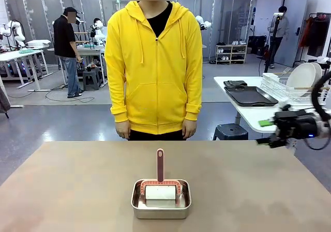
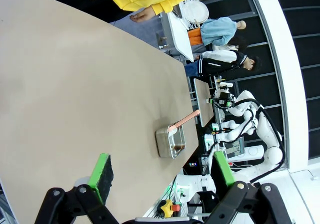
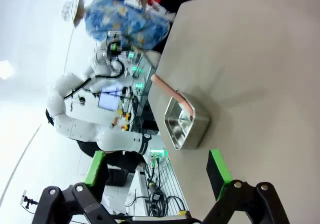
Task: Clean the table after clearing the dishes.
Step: Place the Lint Roller back on top of the Airtight Container.
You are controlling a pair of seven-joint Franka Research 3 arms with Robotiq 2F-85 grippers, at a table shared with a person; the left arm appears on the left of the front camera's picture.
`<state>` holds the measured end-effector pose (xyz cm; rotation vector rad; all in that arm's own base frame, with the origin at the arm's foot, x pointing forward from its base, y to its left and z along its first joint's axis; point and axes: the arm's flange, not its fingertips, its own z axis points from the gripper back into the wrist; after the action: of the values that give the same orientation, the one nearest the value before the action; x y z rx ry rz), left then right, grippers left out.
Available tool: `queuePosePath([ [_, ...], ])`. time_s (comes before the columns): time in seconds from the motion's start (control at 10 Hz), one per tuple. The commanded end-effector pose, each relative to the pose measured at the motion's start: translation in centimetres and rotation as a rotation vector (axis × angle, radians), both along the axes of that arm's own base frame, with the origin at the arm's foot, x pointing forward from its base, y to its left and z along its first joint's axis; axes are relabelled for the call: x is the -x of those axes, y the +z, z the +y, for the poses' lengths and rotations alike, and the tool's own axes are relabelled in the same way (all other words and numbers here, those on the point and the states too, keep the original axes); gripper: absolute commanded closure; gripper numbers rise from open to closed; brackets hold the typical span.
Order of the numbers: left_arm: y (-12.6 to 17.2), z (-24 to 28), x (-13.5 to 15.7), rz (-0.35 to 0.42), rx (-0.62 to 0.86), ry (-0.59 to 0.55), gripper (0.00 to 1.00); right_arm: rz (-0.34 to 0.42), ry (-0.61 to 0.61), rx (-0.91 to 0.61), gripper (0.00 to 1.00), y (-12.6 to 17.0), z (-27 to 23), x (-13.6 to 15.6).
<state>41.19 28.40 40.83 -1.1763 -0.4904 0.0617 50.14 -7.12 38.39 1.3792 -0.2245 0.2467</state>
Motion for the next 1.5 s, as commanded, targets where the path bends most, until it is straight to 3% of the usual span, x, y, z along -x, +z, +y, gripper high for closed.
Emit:
queuePosePath([
  [0.0,0.3,-0.2,0.6,0.01,-0.005,0.005,0.0,0.01,-0.038,0.008,0.0,0.3,-4.4,1.1],
  [0.3,0.3,-0.2,0.6,0.01,-0.005,0.005,0.0,0.068,-0.088,0.008,0.0,-1.2,-11.7,2.3],
  [0.5,0.3,-0.2,0.6,0.01,-0.005,0.005,0.0,0.069,-0.107,-0.073,0.0,-3.5,-15.1,1.8],
  [0.6,0.3,-0.2,0.6,0.01,-0.005,0.005,0.0,0.06,-0.054,-0.113,0.0,-4.9,-14.9,0.4],
  [0.7,0.3,-0.2,0.6,0.01,-0.005,0.005,0.0,0.084,-0.123,-0.02,0.0,-2.8,-14.3,3.1],
  [1.4,0.3,-0.2,0.6,0.01,-0.005,0.005,0.0,0.084,-0.123,-0.02,0.0,-2.8,-14.3,3.1],
])
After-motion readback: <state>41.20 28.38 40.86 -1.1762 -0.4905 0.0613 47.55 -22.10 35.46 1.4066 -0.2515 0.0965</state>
